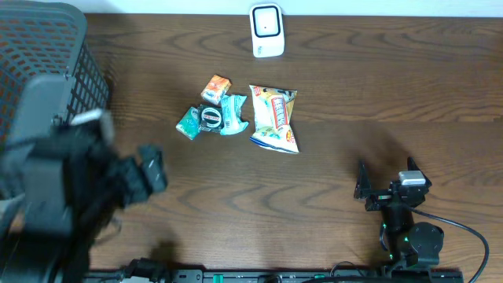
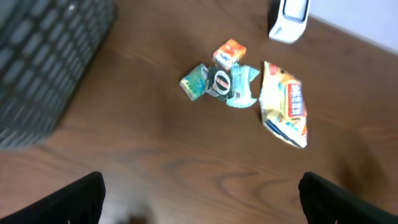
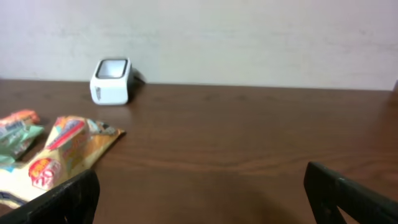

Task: Scan the item barcode
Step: 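Retract the left arm to rest and reach the right gripper toward the snack bag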

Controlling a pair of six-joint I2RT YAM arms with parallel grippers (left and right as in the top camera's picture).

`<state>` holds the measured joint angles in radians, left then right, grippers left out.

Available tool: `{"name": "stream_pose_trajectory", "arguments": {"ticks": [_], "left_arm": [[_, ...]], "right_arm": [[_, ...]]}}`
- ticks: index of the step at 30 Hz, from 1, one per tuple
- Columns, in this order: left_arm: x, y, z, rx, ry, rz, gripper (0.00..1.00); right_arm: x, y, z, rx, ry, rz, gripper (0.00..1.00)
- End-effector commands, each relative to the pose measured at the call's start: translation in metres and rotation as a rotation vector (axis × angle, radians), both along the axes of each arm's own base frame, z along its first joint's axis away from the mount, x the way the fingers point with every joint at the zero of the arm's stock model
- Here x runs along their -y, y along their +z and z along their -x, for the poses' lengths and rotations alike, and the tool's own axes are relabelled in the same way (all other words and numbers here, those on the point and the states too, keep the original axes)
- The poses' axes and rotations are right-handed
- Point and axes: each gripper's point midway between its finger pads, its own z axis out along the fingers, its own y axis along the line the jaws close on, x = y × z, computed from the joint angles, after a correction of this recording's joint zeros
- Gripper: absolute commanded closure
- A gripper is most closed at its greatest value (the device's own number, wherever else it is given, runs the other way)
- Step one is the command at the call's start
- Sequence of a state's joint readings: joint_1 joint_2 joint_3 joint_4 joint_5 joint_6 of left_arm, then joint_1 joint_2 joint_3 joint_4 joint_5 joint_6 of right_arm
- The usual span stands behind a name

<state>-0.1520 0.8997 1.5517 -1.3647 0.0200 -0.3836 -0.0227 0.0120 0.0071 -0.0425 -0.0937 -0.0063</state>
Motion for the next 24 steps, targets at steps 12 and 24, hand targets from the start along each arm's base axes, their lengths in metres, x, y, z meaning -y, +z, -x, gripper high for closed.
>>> {"name": "stream_pose_trajectory", "arguments": {"ticks": [12,24], "left_arm": [[-0.035,0.034,0.011,0.195,0.271,0.055,0.03],[-0.066,0.031,-0.086,0.102,0.376,-0.118,0.02]], "right_arm": [[-0.116,0.095,0.075,0.035,0.855,-0.671,0.01],[-0.114,0.209,0.061,-0.007,0.754,-0.313,0.01]]}}
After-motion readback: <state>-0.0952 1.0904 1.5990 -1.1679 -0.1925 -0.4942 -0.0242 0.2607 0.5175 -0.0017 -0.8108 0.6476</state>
